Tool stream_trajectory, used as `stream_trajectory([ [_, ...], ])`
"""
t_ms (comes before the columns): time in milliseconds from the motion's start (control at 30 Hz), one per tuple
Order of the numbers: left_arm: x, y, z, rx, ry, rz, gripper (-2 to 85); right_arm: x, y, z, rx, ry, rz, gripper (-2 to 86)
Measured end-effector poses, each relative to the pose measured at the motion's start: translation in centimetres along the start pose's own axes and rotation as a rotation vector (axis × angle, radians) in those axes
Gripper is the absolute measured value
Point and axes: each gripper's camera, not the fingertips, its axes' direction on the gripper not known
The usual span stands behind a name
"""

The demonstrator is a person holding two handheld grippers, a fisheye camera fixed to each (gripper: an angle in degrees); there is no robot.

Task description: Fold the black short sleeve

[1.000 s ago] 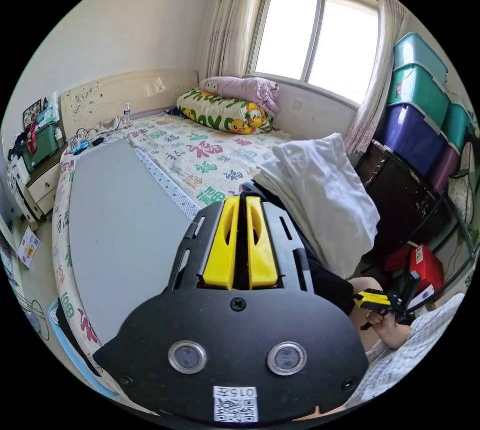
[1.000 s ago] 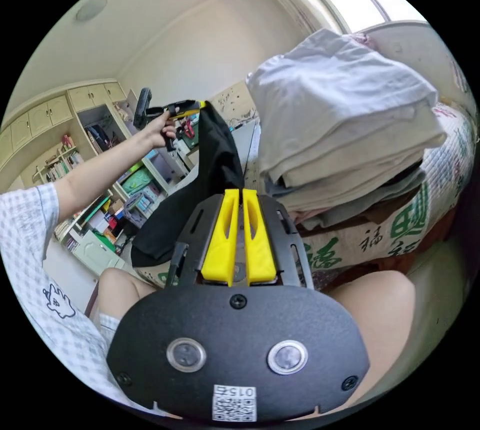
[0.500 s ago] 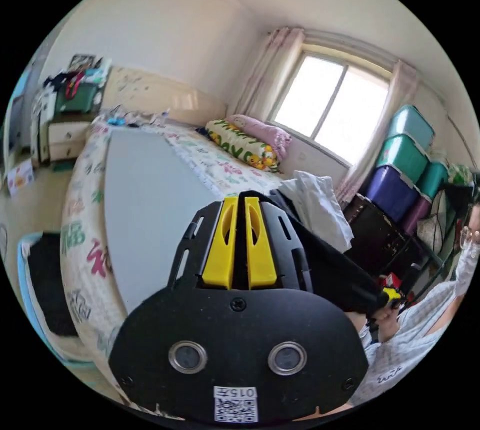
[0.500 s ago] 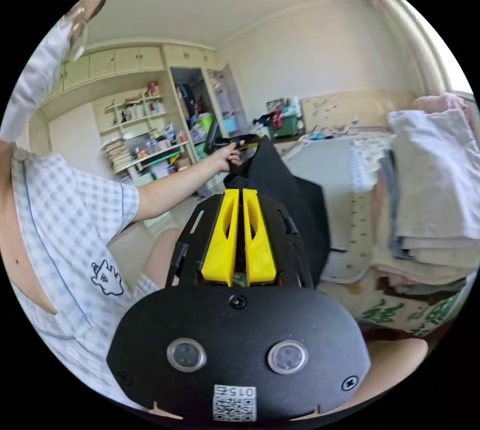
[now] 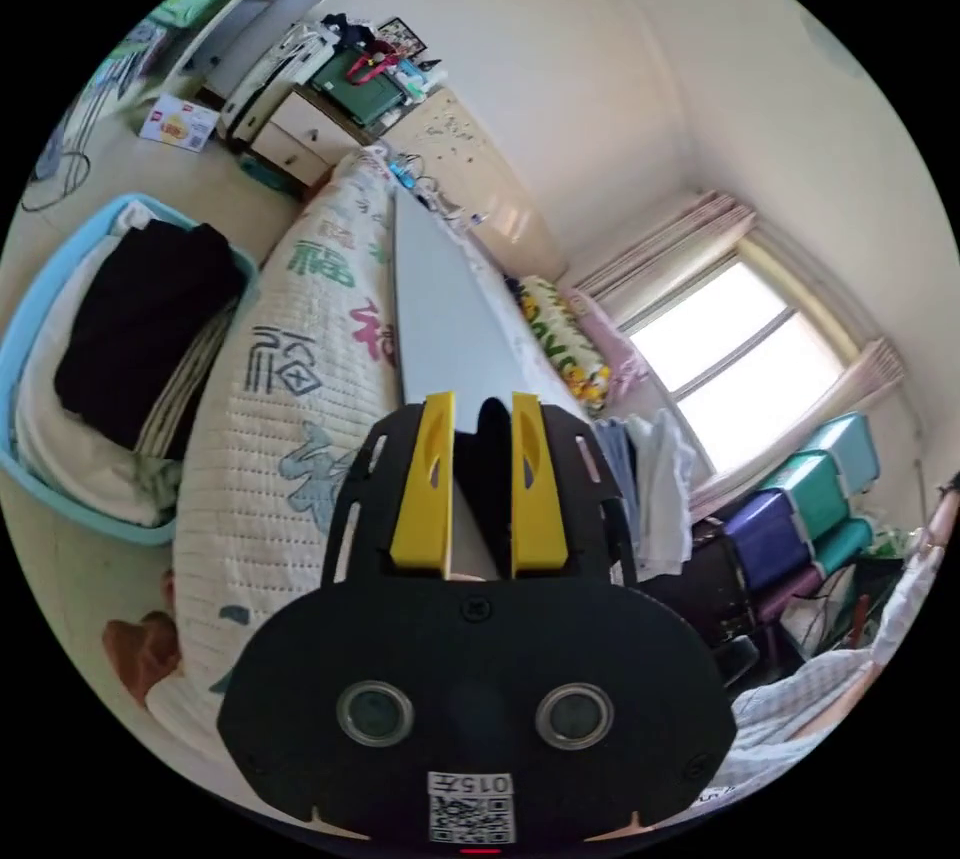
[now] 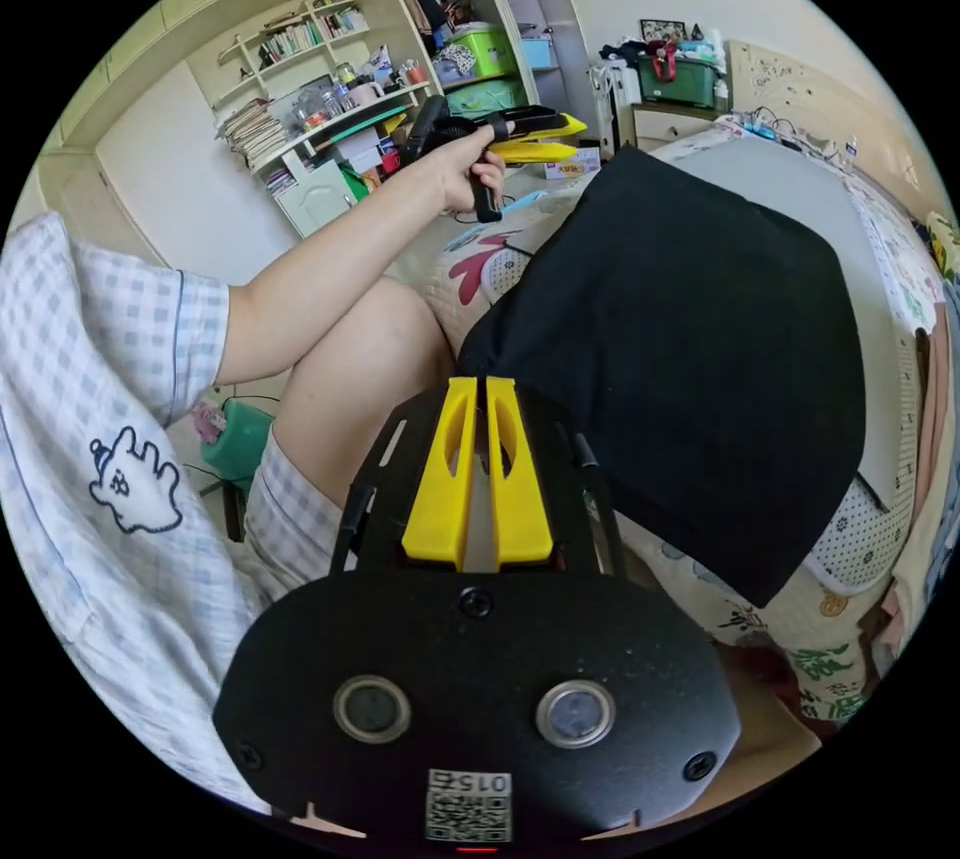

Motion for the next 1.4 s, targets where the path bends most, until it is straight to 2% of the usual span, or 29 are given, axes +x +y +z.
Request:
stream_trajectory([
  [133,1.2,-0.6,3.7,-0.152,0.063,0.067,10.7,1.7,-1.2,-0.3,-0.015,-0.046,0.040,0.5],
  [267,3.1,-1.0,6.9,-0.250,0.064,0.164,4.1,1.1,-3.0,-0.5,-0.068,0.046,-0.028,0.5],
  [300,3.8,-0.9,7.3,-0.259,0.012,0.209,1.3,1.0,-3.3,-0.6,-0.075,0.066,-0.038,0.6],
  [400,5.1,-0.8,8.5,-0.319,-0.161,0.290,0.0,1.8,-3.6,-0.2,-0.110,0.096,-0.024,0.7],
  [467,5.3,-0.5,9.8,-0.368,-0.211,0.309,-0.2,2.9,-3.7,0.2,-0.145,0.098,0.012,0.8],
  [667,6.8,0.5,11.1,-0.392,-0.289,0.391,-0.4,4.6,-3.1,-2.0,-0.149,0.011,-0.005,1.4],
  [767,6.5,0.6,11.3,-0.395,-0.276,0.369,-0.4,5.0,-2.3,-3.1,-0.193,-0.046,-0.065,0.6],
  [833,6.3,0.7,11.2,-0.387,-0.262,0.352,-0.3,5.8,-1.8,-3.9,-0.214,-0.068,-0.057,0.1],
  [967,6.4,1.3,8.8,-0.259,-0.188,0.304,0.0,8.7,-0.7,-8.5,-0.085,-0.110,-0.003,-0.1],
  [1133,5.8,2.1,6.7,-0.194,-0.155,0.261,1.8,14.8,0.3,-15.9,0.178,0.066,0.149,1.6],
  [1200,4.6,2.3,5.3,-0.117,-0.103,0.203,3.7,19.1,0.3,-19.0,0.248,0.111,0.257,5.1],
  [1300,3.0,2.9,2.8,0.032,-0.013,0.140,6.4,24.0,0.1,-21.7,0.313,0.170,0.346,8.5],
  [1400,1.1,3.1,2.1,0.040,0.033,0.058,10.4,29.0,-1.2,-21.7,0.254,0.194,0.413,9.6],
])
